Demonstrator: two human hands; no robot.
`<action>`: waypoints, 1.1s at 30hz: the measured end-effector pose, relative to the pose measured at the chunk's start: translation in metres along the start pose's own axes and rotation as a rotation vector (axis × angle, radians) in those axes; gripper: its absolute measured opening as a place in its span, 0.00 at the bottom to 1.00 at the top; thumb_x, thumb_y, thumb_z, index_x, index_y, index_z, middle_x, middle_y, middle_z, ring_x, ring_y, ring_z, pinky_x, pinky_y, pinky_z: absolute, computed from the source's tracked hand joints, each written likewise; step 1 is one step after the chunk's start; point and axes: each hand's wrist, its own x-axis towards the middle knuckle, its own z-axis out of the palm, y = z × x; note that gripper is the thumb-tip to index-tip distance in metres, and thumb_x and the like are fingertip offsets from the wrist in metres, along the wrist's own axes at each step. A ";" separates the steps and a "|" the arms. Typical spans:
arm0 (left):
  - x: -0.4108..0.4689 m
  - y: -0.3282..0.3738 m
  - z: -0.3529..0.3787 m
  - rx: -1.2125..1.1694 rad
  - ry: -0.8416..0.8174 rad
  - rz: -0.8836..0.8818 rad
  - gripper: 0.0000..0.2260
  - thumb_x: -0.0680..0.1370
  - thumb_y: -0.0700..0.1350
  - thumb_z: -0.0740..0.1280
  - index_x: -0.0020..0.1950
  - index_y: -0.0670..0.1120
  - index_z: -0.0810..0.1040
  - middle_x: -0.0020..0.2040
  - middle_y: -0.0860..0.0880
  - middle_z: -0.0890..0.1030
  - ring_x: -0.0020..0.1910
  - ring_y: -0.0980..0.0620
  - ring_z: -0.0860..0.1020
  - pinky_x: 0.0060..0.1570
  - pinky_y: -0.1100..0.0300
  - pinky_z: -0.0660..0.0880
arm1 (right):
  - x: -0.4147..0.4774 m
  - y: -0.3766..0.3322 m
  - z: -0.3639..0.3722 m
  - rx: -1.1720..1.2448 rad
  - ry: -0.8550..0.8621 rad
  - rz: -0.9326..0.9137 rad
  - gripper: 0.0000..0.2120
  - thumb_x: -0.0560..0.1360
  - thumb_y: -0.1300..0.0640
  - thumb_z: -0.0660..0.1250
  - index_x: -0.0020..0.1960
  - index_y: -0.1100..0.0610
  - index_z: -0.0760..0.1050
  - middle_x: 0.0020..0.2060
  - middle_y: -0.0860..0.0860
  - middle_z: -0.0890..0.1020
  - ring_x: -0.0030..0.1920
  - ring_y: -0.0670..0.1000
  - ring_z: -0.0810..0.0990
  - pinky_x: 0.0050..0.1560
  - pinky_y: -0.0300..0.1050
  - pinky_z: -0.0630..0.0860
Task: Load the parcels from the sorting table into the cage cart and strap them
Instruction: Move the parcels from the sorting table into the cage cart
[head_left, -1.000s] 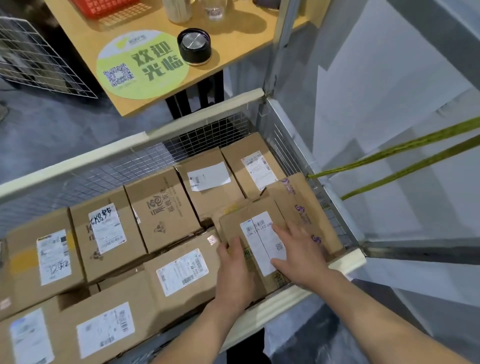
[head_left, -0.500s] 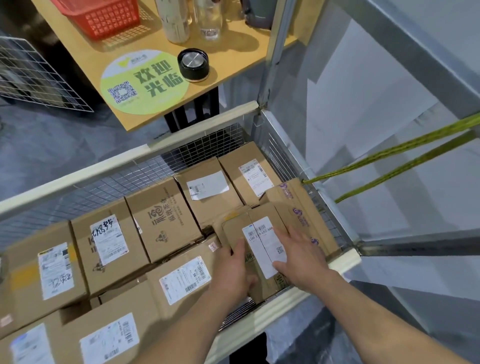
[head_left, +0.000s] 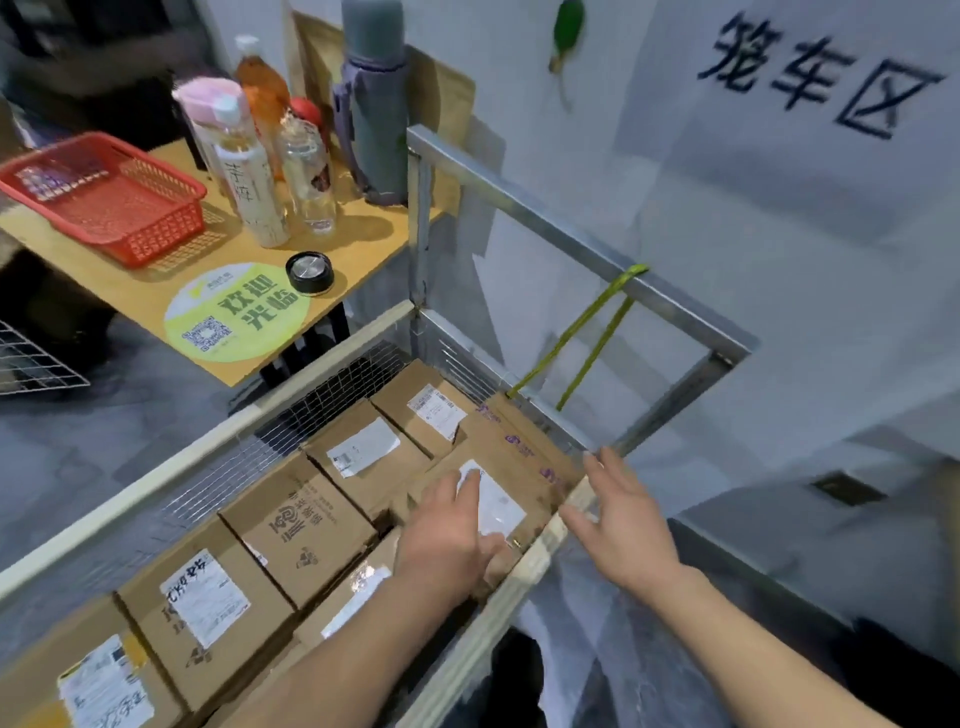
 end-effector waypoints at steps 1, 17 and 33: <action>-0.004 0.015 -0.012 0.027 0.020 0.064 0.35 0.80 0.57 0.63 0.80 0.49 0.49 0.79 0.48 0.54 0.77 0.48 0.55 0.72 0.52 0.62 | -0.014 -0.001 -0.017 0.003 0.058 0.020 0.35 0.80 0.41 0.63 0.80 0.54 0.56 0.80 0.55 0.57 0.80 0.54 0.52 0.77 0.47 0.53; -0.069 0.358 -0.021 0.124 0.262 1.009 0.35 0.76 0.62 0.56 0.71 0.36 0.70 0.70 0.38 0.73 0.70 0.36 0.70 0.63 0.41 0.72 | -0.263 0.148 -0.206 -0.091 0.784 0.420 0.41 0.77 0.33 0.52 0.81 0.56 0.49 0.80 0.52 0.53 0.80 0.51 0.49 0.78 0.53 0.55; -0.127 0.548 0.105 0.216 0.099 1.128 0.37 0.80 0.64 0.55 0.81 0.47 0.46 0.81 0.49 0.48 0.80 0.49 0.43 0.78 0.50 0.49 | -0.400 0.329 -0.233 -0.129 0.912 0.667 0.42 0.76 0.32 0.50 0.81 0.56 0.48 0.80 0.53 0.54 0.80 0.52 0.50 0.78 0.54 0.55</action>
